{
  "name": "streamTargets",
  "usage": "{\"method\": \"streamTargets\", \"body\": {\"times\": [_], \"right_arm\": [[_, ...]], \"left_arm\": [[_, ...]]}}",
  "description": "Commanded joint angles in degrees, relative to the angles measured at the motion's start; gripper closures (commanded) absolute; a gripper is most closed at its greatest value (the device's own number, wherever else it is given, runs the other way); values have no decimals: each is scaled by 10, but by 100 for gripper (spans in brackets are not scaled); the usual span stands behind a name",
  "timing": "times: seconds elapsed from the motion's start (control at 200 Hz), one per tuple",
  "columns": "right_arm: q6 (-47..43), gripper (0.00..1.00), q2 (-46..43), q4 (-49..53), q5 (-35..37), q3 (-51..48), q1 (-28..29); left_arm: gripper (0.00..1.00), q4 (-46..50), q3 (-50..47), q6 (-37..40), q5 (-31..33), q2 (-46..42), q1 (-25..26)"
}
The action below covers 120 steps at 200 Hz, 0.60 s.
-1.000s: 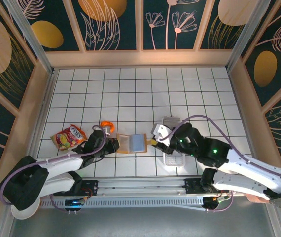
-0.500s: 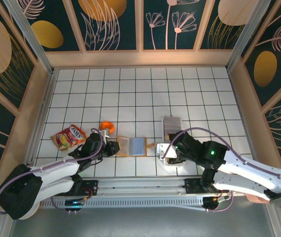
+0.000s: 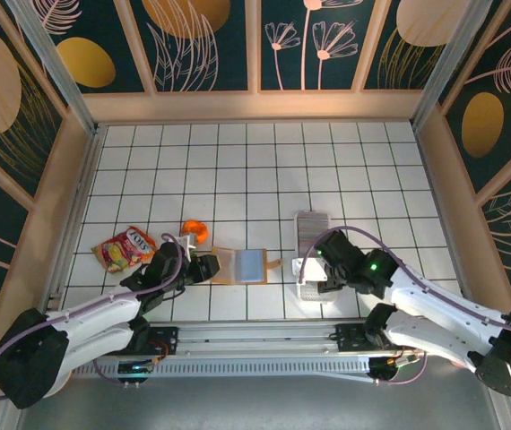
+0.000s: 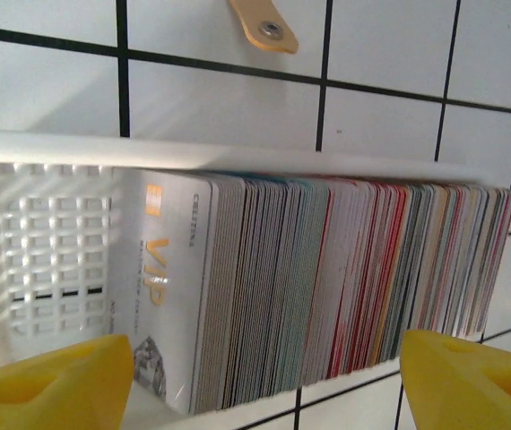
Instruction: Put the credit cards into the card holder
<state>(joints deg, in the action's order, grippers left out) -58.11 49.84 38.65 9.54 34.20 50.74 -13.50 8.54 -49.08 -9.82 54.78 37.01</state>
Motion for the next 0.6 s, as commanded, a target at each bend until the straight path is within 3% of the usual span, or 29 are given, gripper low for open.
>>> {"method": "streamTargets", "body": {"times": [0.0, 0.09, 0.115, 0.145, 0.596], "right_arm": [[-49, 21, 23, -42, -20, -11, -4], [-54, 18, 42, -50, -25, -9, -5], [-57, 4, 45, -48, -28, -8, -5], [-60, 1, 47, -48, -34, -8, -4], [-99, 1, 57, -142, -2, -69, -4]], "left_arm": [[54, 18, -7, 2, 7, -12, -1], [53, 21, -9, 2, 5, -20, -1], [53, 22, -9, 2, 6, -22, -1], [53, 24, -9, 2, 7, -25, 0], [52, 25, -8, -4, 12, -33, -1]]}}
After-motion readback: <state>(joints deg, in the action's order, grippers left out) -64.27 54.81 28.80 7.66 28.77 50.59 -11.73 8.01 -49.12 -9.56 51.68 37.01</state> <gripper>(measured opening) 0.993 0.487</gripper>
